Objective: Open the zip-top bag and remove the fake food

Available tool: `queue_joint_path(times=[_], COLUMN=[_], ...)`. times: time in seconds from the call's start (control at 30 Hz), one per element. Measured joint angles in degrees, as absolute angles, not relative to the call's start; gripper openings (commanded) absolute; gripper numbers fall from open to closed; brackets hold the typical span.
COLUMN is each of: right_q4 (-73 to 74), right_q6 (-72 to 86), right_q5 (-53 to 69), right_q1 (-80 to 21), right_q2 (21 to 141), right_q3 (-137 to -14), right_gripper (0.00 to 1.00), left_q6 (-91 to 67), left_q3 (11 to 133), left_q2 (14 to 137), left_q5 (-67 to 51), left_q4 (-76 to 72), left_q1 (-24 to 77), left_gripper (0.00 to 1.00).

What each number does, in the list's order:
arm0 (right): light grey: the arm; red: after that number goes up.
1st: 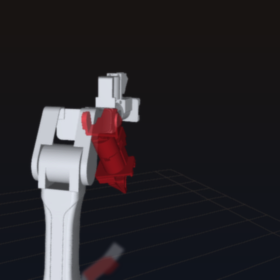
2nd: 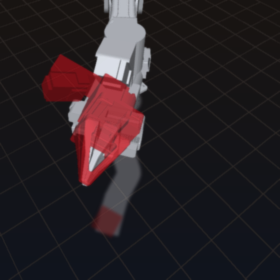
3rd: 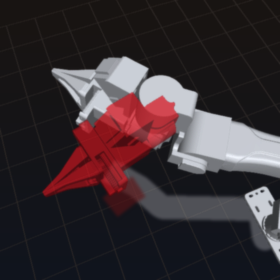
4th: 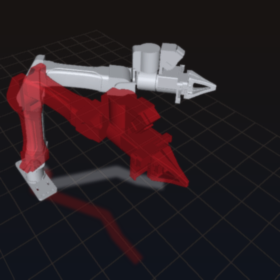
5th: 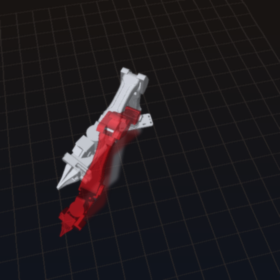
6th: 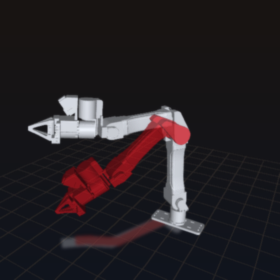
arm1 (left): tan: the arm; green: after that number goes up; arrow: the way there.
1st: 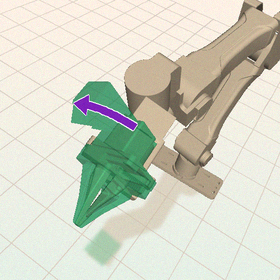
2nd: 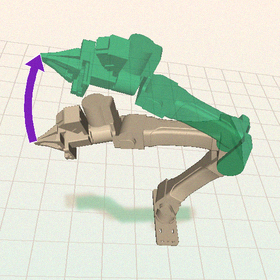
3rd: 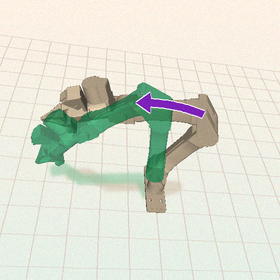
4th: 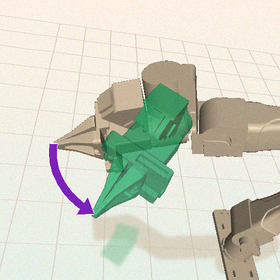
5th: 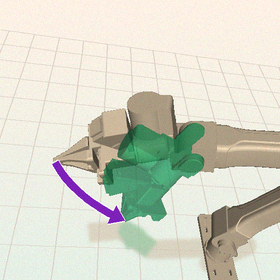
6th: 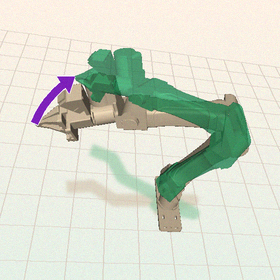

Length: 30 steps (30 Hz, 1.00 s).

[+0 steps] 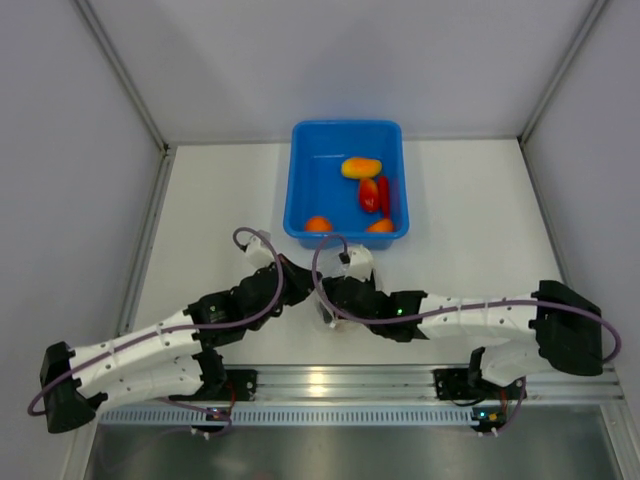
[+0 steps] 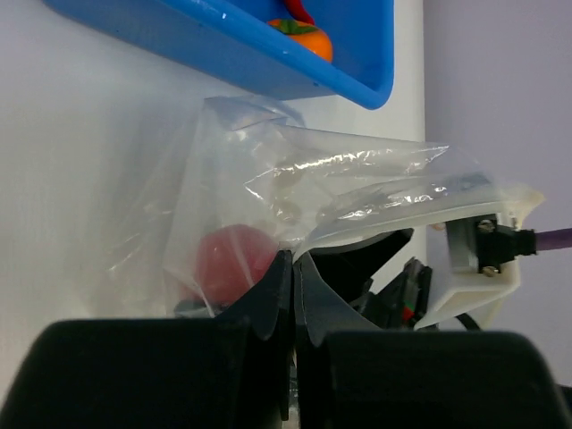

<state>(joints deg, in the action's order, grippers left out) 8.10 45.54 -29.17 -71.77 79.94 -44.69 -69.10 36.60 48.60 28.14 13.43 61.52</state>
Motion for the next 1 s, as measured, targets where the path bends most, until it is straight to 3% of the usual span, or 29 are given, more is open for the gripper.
queue_joint_path(times=[0.27, 0.67, 1.0], right_q4=[15.2, 20.3, 23.7], right_q6=[42.8, 33.3, 23.6], right_q5=[-33.2, -26.2, -18.0], right_q1=[-71.8, -71.7, -71.4], right_q2=[74.8, 69.6, 73.0], right_q3=[-45.4, -52.4, -55.7], right_gripper=[0.64, 0.43, 0.42], left_q6=[-69.1, -67.3, -61.2], left_q3=[35.8, 37.5, 38.7], left_q2=[47.6, 49.6, 47.2], left_q5=[27.9, 24.0, 23.2], left_q4=[13.5, 10.6, 14.4], left_q1=[61.6, 62.0, 62.0], left_gripper=[0.00, 0.00, 0.00])
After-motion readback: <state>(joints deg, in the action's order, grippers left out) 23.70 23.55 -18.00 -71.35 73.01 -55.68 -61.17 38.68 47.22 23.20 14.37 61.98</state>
